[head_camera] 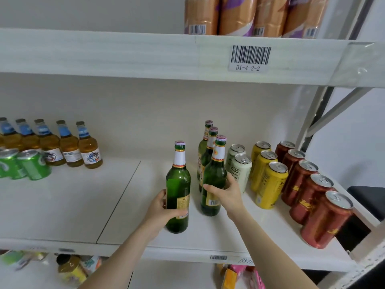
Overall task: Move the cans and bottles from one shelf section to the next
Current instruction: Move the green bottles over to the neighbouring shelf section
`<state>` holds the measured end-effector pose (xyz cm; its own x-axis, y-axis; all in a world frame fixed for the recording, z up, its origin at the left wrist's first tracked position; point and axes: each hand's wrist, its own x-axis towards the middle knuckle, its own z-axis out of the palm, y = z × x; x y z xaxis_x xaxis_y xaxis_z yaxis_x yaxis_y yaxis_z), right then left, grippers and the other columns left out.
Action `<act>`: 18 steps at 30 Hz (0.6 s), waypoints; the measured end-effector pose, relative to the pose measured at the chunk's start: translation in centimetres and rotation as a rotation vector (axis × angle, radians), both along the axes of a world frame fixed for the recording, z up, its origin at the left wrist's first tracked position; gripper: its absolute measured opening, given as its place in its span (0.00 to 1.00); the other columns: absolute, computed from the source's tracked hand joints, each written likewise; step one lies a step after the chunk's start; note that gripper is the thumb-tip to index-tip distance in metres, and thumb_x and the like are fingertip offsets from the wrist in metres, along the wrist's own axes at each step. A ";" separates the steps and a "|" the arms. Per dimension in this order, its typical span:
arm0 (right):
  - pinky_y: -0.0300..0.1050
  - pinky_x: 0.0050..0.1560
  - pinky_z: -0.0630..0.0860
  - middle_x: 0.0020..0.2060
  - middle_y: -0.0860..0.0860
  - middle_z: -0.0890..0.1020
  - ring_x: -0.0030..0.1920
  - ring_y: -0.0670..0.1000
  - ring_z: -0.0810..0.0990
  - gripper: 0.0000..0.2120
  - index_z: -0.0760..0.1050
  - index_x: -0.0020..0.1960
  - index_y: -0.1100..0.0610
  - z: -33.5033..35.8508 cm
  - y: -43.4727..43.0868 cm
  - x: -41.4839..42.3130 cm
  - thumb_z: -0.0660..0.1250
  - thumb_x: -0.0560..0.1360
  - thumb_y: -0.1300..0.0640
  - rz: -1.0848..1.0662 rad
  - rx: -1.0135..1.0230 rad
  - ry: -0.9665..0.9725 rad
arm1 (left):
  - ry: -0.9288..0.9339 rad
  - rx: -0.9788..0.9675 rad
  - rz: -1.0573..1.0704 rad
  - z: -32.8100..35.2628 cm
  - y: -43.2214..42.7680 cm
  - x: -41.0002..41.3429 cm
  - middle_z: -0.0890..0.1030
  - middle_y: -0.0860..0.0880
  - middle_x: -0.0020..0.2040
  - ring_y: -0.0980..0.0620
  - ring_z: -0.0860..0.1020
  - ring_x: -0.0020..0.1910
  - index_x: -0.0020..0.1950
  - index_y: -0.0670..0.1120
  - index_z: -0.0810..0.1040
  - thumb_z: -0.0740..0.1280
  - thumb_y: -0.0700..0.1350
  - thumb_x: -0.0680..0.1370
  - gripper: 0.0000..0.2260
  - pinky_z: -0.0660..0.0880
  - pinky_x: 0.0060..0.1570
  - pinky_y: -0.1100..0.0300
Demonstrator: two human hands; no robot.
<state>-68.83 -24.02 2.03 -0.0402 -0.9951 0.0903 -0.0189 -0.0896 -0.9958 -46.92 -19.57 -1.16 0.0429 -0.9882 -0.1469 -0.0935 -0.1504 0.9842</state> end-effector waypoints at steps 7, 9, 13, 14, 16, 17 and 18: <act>0.31 0.39 0.78 0.47 0.39 0.84 0.47 0.35 0.82 0.24 0.76 0.54 0.46 -1.4 -1.3 0.3 0.81 0.64 0.63 -0.013 -0.012 0.026 | 0.009 -0.011 0.001 -1.0 -0.8 0.5 0.85 0.51 0.53 0.48 0.83 0.55 0.58 0.55 0.77 0.84 0.46 0.53 0.36 0.79 0.58 0.43; 0.33 0.42 0.78 0.48 0.41 0.84 0.47 0.35 0.82 0.25 0.76 0.54 0.46 -1.7 -1.5 0.4 0.81 0.64 0.63 -0.022 -0.016 0.037 | 0.011 -0.016 -0.002 -1.1 -0.9 0.5 0.85 0.51 0.53 0.49 0.83 0.55 0.58 0.56 0.77 0.84 0.46 0.53 0.36 0.79 0.58 0.43; 0.35 0.44 0.78 0.50 0.42 0.84 0.48 0.35 0.81 0.25 0.76 0.53 0.44 -1.8 -1.8 0.4 0.82 0.64 0.62 -0.024 -0.024 0.055 | 0.011 -0.025 -0.003 -1.2 -0.9 0.3 0.85 0.52 0.53 0.49 0.83 0.55 0.59 0.55 0.77 0.84 0.45 0.53 0.36 0.80 0.57 0.44; 0.34 0.44 0.77 0.50 0.42 0.84 0.48 0.35 0.81 0.25 0.75 0.53 0.43 -1.8 -1.9 0.4 0.82 0.64 0.61 -0.024 -0.027 0.058 | 0.009 -0.028 -0.003 -1.3 -0.9 0.3 0.86 0.51 0.52 0.49 0.83 0.54 0.58 0.55 0.77 0.84 0.45 0.53 0.35 0.80 0.57 0.44; 0.35 0.46 0.78 0.50 0.41 0.83 0.49 0.35 0.81 0.25 0.75 0.53 0.42 -1.8 -2.0 0.4 0.81 0.64 0.60 -0.023 -0.030 0.064 | 0.000 -0.035 -0.006 -1.3 -0.8 0.3 0.86 0.51 0.52 0.49 0.84 0.53 0.58 0.55 0.77 0.84 0.44 0.55 0.34 0.80 0.56 0.45; 0.36 0.46 0.78 0.50 0.40 0.83 0.49 0.36 0.81 0.25 0.75 0.54 0.42 -1.8 -2.1 0.4 0.81 0.64 0.60 -0.021 -0.032 0.064 | -0.006 -0.039 -0.010 -1.4 -0.8 0.3 0.86 0.52 0.52 0.50 0.84 0.53 0.58 0.56 0.77 0.84 0.44 0.55 0.34 0.80 0.56 0.45; 0.37 0.47 0.78 0.50 0.40 0.83 0.50 0.37 0.81 0.26 0.74 0.54 0.42 -1.9 -2.1 0.4 0.81 0.64 0.60 -0.019 -0.032 0.064 | -0.012 -0.043 -0.013 -1.5 -0.8 0.3 0.85 0.52 0.52 0.51 0.84 0.53 0.57 0.57 0.77 0.84 0.44 0.56 0.33 0.81 0.56 0.46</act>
